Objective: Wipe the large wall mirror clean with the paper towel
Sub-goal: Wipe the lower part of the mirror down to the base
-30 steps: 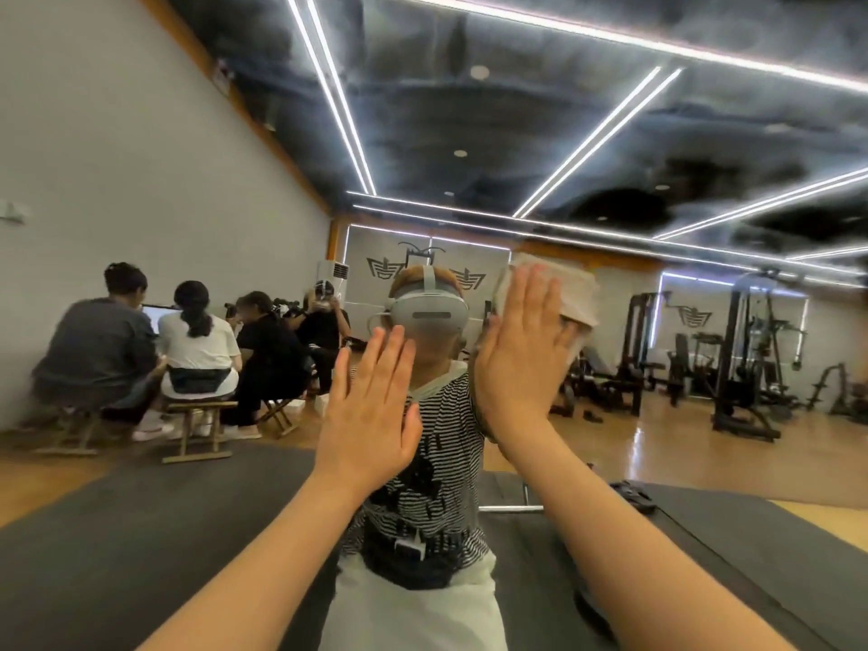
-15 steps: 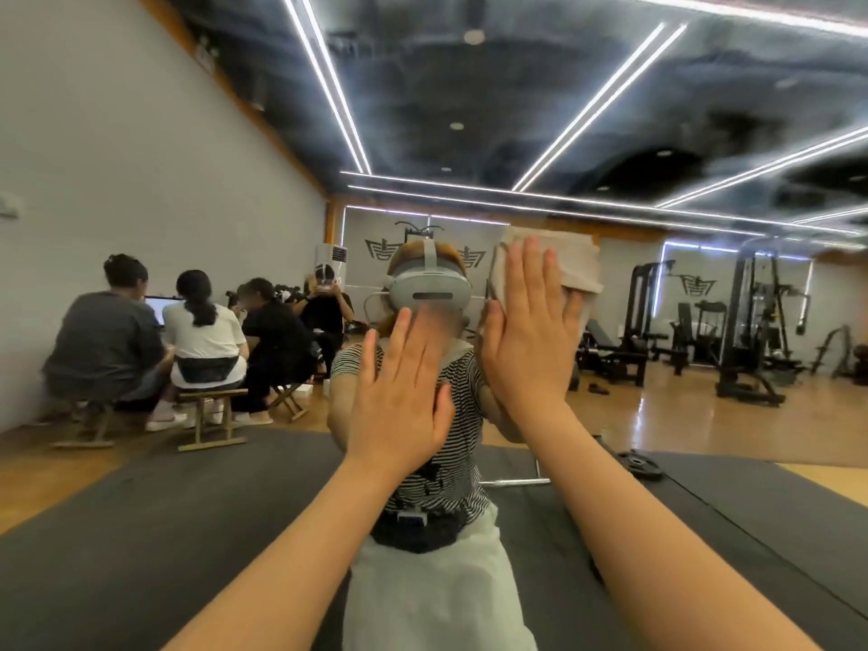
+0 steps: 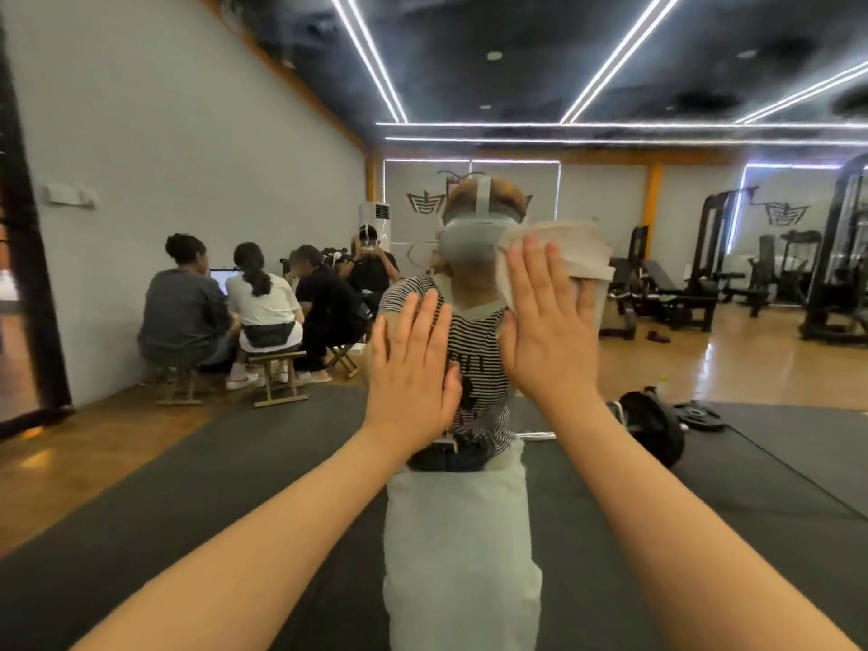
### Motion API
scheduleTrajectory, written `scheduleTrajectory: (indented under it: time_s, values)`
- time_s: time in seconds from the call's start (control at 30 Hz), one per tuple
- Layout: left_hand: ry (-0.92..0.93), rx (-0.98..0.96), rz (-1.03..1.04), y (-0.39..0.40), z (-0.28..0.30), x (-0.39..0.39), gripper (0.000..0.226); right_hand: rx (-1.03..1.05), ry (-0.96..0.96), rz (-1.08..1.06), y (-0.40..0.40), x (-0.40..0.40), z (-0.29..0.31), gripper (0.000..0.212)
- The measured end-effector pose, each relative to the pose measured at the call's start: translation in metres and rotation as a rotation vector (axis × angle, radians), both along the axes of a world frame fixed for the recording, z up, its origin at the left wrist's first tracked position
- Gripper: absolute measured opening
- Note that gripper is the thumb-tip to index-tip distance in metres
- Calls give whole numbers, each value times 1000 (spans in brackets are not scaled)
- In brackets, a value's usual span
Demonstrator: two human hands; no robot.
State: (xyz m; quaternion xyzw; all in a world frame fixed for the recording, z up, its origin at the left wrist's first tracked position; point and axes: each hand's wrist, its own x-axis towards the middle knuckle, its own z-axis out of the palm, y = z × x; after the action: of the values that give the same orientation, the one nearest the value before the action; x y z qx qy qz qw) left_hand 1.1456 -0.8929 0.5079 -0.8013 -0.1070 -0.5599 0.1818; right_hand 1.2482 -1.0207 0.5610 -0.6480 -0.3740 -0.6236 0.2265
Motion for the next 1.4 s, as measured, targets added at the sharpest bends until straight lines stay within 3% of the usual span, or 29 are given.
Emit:
scheduleTrajectory:
  time_s: [0.53,0.67,0.9,1.17,1.4]
  values:
    - [189,145,6,9,18,-51,62,-7,29,1,-7,3,-11,64]
    - [218,174,103,35,14,-93,66,-3,30,4,-8,1,-10,64]
    - [17,-120,237,78,16,-95,65,16,21,57,-1,9,-13,64]
    - [-115,-185,244,83,-4,-66,64,50,7,84,1,12,-23,64]
    - [-54,-177,212,99,-8,-71,64,39,25,109,-2,13,-26,64]
